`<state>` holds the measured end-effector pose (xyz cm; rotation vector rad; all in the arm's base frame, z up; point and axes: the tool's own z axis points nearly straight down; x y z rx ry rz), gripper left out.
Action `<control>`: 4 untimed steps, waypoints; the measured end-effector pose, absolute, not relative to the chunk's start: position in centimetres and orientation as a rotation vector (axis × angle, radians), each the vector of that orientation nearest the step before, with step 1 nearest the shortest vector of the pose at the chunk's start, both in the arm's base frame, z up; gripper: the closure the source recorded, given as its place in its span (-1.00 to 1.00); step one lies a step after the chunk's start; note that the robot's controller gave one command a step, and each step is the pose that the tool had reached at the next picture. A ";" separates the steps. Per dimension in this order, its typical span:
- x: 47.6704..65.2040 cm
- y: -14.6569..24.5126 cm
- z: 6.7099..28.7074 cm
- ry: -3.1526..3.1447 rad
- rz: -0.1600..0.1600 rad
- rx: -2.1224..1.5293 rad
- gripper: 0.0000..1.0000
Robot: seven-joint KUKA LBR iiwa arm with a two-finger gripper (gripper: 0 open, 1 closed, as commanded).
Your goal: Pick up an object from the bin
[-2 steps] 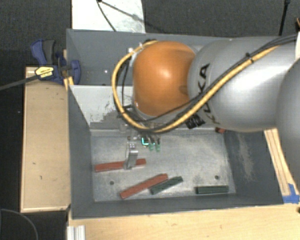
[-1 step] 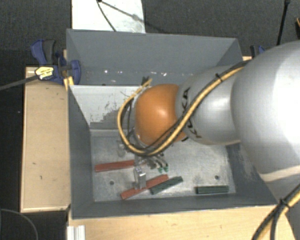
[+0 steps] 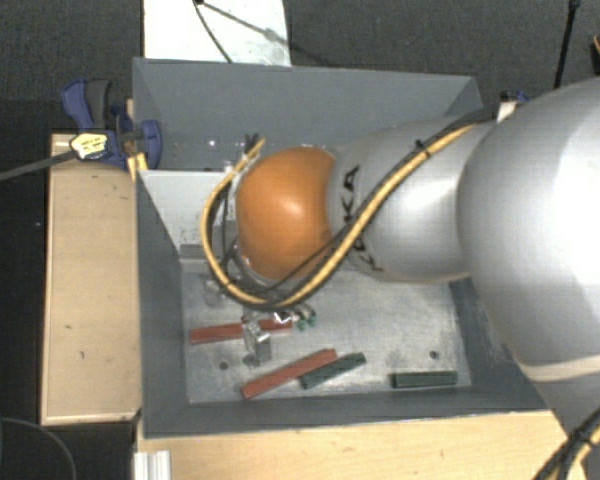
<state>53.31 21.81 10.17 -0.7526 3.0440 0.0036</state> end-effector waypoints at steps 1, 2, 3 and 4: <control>54.7 19.1 10.1 3.039 0.000 -0.771 -1.00; 54.5 20.0 6.9 3.065 0.003 -0.692 -1.00; 54.5 20.0 7.0 3.065 0.002 -0.686 -1.00; 54.5 20.0 7.0 3.067 0.002 -0.681 1.00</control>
Offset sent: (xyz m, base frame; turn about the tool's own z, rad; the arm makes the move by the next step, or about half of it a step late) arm 0.0123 -0.0251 -0.0017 -0.0163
